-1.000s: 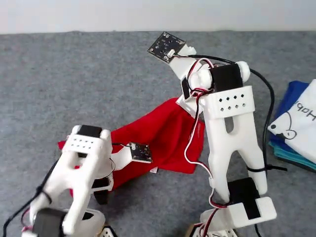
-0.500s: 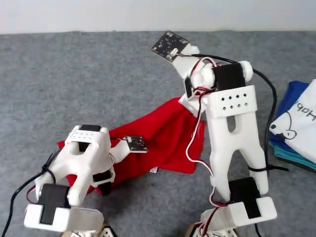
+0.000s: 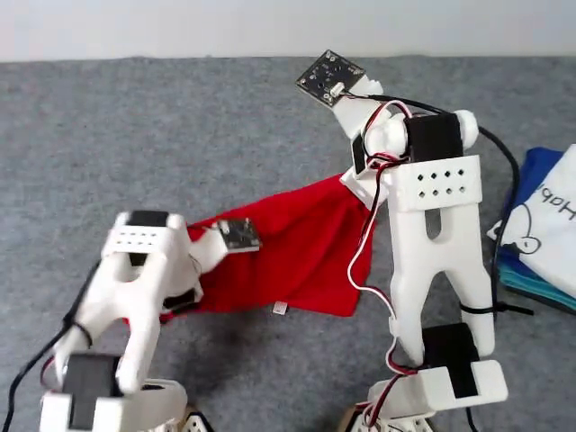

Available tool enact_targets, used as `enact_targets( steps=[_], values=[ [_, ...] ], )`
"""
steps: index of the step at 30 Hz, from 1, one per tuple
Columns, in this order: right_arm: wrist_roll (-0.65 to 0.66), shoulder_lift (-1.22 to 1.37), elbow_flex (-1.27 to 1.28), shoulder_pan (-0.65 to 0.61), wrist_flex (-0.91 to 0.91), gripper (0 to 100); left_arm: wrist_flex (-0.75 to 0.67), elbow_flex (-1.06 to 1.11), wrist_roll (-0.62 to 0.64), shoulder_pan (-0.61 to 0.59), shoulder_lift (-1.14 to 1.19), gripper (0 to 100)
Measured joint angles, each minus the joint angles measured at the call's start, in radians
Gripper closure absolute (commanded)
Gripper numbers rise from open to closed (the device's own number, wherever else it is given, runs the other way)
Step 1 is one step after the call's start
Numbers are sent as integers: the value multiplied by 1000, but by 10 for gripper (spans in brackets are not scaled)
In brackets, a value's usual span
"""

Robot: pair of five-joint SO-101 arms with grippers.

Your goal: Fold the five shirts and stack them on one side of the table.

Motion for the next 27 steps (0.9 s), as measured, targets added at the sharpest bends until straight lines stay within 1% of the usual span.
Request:
enact_targets(
  steps=[7,12,15,19,23,27],
  values=[
    [0,0,-12,0,0,988,160,-198,0,-72,-226,986],
    [0,2,-126,0,0,988,218,-365,-3,-138,-319,986],
    [0,2,-207,0,0,988,221,-465,12,-184,-348,986],
    [0,2,-348,0,3,988,210,-631,106,-235,-356,985],
    [0,2,-522,0,3,988,147,-807,192,-255,-356,985],
    [0,0,-706,0,3,988,64,-985,216,-255,-356,985]
  ],
)
